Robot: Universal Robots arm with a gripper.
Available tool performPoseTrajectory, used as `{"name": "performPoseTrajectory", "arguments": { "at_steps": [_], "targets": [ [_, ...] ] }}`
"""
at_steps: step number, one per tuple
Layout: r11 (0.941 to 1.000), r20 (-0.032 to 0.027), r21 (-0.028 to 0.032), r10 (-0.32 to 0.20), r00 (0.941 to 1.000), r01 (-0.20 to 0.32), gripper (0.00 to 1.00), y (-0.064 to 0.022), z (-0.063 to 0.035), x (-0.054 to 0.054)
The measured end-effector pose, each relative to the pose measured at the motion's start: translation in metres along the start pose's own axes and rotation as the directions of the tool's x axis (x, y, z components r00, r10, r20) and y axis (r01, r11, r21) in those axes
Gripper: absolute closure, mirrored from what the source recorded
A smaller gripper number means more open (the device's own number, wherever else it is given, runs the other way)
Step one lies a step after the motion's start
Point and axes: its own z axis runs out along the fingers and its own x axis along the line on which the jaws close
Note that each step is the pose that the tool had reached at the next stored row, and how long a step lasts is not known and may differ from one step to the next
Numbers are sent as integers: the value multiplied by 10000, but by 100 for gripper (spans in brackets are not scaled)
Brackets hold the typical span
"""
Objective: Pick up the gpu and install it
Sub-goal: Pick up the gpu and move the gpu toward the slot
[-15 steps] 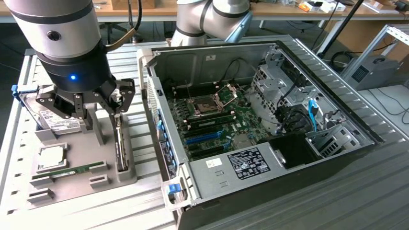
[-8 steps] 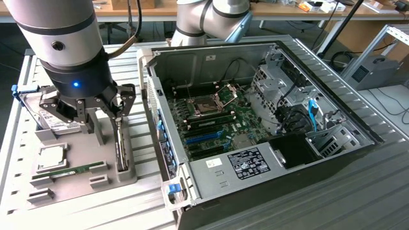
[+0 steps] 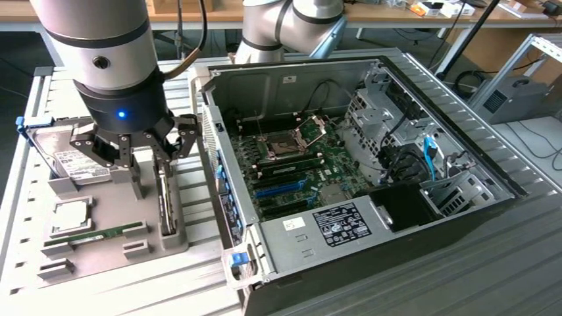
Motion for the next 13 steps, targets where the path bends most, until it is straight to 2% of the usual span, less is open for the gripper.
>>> {"name": "performPoseTrajectory", "arguments": {
  "at_steps": [3, 13],
  "targets": [
    [10000, -2, 2, 0, 10000, 0, 52, 0, 2, -1],
    [10000, -1, 1, 0, 10000, 0, 52, -4, 190, 2]
  ]
}}
